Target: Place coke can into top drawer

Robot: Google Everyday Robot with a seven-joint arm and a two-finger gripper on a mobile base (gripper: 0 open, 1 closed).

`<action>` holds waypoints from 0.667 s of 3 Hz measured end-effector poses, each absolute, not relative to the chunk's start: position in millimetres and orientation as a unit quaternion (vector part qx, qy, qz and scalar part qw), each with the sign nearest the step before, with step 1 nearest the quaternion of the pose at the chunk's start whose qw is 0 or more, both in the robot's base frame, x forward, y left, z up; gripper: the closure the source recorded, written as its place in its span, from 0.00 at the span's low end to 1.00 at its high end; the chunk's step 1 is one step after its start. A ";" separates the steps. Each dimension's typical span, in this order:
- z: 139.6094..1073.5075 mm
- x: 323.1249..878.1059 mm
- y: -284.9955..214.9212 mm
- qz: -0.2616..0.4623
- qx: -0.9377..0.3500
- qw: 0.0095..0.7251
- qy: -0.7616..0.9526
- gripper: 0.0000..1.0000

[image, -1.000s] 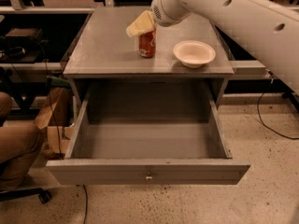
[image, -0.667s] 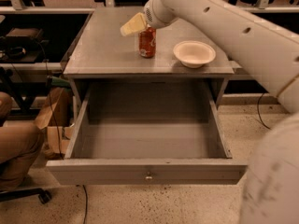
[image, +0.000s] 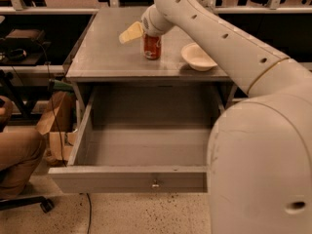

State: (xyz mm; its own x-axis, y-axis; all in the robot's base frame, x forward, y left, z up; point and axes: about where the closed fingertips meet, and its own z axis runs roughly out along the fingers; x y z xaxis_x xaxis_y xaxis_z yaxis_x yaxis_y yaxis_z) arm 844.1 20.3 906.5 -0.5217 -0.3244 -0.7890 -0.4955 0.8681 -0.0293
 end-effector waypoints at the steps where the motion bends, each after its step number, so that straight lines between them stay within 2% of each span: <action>1: 891.1 855.9 25.0 0.111 -0.230 0.404 0.878 0.26; 2: 893.8 856.1 16.7 0.122 -0.216 0.402 0.882 0.50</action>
Offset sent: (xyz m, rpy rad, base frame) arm 0.0108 -0.0196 -0.0015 0.0760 0.0791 -0.0433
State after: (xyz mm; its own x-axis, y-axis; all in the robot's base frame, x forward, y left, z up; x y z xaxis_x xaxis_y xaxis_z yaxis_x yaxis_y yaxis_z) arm 856.1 16.7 893.8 -0.5842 -0.2830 -0.7607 -0.4787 0.8770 0.0414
